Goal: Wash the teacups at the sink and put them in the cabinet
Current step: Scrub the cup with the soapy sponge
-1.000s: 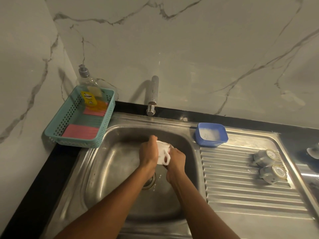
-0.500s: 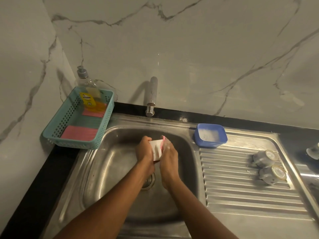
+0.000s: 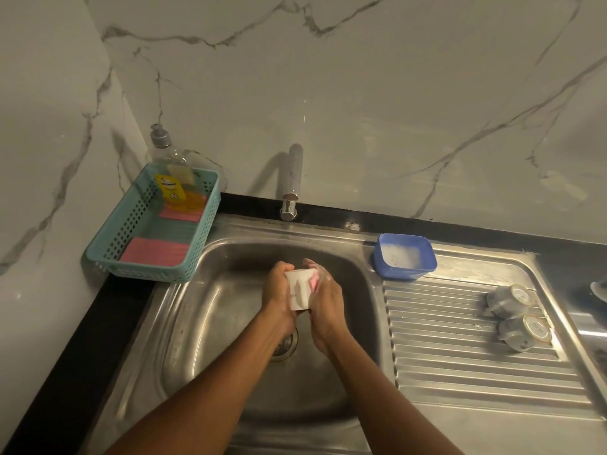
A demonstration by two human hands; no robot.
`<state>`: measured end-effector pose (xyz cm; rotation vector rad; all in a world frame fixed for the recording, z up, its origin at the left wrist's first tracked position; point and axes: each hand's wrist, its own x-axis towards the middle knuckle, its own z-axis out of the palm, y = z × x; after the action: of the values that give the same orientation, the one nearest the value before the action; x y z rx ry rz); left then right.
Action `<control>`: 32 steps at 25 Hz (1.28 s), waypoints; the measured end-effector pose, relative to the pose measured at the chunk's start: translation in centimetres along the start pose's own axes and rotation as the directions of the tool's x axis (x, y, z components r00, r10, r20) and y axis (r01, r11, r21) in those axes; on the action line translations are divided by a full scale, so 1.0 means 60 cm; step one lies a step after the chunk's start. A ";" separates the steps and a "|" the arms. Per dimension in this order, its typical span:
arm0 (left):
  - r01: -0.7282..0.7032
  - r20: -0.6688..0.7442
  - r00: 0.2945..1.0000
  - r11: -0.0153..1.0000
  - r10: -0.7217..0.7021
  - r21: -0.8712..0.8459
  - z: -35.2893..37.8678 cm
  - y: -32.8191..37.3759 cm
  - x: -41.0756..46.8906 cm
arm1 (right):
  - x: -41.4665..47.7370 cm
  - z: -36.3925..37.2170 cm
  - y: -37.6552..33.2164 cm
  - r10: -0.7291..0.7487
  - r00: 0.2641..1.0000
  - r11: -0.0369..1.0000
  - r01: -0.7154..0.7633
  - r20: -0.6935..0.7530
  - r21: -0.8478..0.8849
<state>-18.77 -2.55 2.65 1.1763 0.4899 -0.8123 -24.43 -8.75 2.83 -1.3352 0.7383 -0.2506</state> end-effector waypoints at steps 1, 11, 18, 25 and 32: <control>0.010 0.024 1.000 1.000 -0.011 0.020 0.001 0.001 -0.004 | 0.009 -0.001 0.009 0.058 0.998 0.997 -0.056 -0.035 0.053; -0.257 0.100 0.966 0.943 0.240 0.214 0.030 -0.010 -0.046 | 0.000 -0.008 -0.002 -0.210 0.975 0.959 0.192 -0.069 -0.209; -0.247 -0.107 0.956 0.945 0.274 0.214 0.034 -0.003 -0.044 | 0.036 -0.017 -0.043 0.226 0.972 0.974 -0.226 -0.060 0.008; -0.227 -0.176 0.949 0.954 0.262 0.197 0.032 0.004 -0.037 | 0.021 0.004 -0.029 0.073 0.983 0.994 -0.086 -0.168 -0.071; -0.247 -0.238 0.927 0.949 0.290 0.194 0.037 0.014 -0.038 | -0.002 0.015 -0.001 -0.139 0.981 0.978 0.115 -0.135 -0.172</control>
<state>-19.70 -3.82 5.56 1.4767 0.4720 -0.4645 -23.95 -7.97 2.98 -1.5345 0.8109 -0.4006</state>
